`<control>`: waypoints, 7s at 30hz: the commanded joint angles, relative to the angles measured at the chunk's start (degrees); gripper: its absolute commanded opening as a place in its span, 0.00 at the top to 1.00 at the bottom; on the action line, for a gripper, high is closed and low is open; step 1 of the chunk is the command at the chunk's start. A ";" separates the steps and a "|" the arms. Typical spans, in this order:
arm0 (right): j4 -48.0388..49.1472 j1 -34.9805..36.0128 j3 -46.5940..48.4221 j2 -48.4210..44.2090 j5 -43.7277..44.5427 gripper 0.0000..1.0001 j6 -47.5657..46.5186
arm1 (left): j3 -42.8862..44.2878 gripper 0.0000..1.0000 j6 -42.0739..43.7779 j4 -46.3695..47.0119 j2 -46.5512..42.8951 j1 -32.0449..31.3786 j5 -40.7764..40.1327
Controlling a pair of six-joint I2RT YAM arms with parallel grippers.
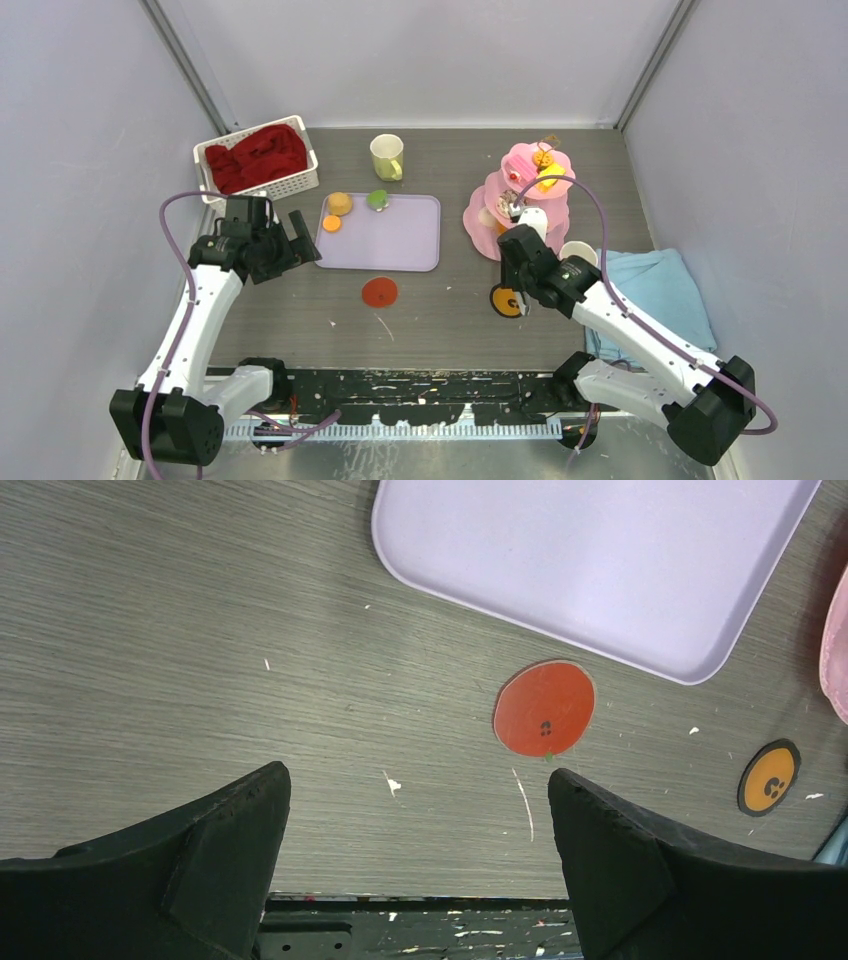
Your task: Serve the afternoon tea
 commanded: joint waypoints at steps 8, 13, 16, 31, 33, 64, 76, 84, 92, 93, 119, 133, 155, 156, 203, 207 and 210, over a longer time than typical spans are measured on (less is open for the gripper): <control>3.02 -2.75 0.98 0.03 -2.66 0.58 -1.04 | 0.85 0.00 0.46 1.05 -1.10 0.40 0.94; 2.86 -2.75 1.35 -0.55 -2.95 0.50 -1.67 | 0.85 0.00 0.34 1.33 -0.68 0.38 1.20; 2.80 -2.75 1.48 -0.88 -2.72 0.49 -1.81 | 0.81 0.00 0.23 1.34 -0.55 0.41 1.28; 2.95 -2.75 3.65 -4.05 -8.78 0.72 -4.87 | 0.85 0.00 0.20 1.08 -0.97 0.40 0.80; 4.65 -2.75 3.17 -4.25 -13.30 0.73 -6.04 | 0.81 0.00 0.19 1.08 -0.97 0.40 0.69; 21.79 19.75 22.43 29.62 -10.20 0.59 -11.16 | 0.63 0.00 0.85 1.10 0.00 0.38 -1.40; 25.13 19.87 31.91 41.20 -7.22 0.51 -13.90 | 0.37 0.00 -1.27 1.07 1.33 1.42 -2.01; 25.18 19.92 40.37 49.65 -3.09 0.47 -13.95 | 1.09 0.00 -1.00 0.66 1.01 2.14 -2.01; 25.32 19.73 48.24 56.67 0.50 0.44 -14.79 | 2.23 0.00 -0.26 -0.67 0.47 2.58 -2.22; 25.48 19.68 48.90 57.35 0.42 0.44 -14.89 | 2.30 0.00 -0.17 -0.78 0.22 2.67 -2.37; 32.90 18.81 21.97 42.93 -3.21 0.39 -2.15 | 0.26 0.00 0.03 0.13 -1.48 3.02 0.27; 35.05 17.50 24.55 51.30 -4.12 0.55 -1.16 | 0.20 0.00 0.60 -1.47 -3.77 3.04 -0.45; 38.51 19.45 8.37 32.89 -7.45 0.99 -9.03 | -0.73 0.00 0.43 -1.17 -4.18 2.97 -0.12; 38.74 20.54 7.03 31.57 -7.00 0.99 -10.41 | -0.73 0.00 0.22 -1.09 -4.22 3.03 -0.14; 65.11 32.48 -15.68 31.68 -11.28 0.22 -17.89 | 0.38 0.01 -2.75 -1.61 -8.10 3.04 0.03; 64.97 32.98 -14.81 32.27 -11.40 0.34 -18.26 | 0.85 0.01 -2.18 -2.20 -8.32 3.04 -0.97; 63.31 33.26 -14.72 30.21 -11.33 0.52 -18.69 | 0.36 0.01 -2.21 -1.72 -8.12 3.04 -0.96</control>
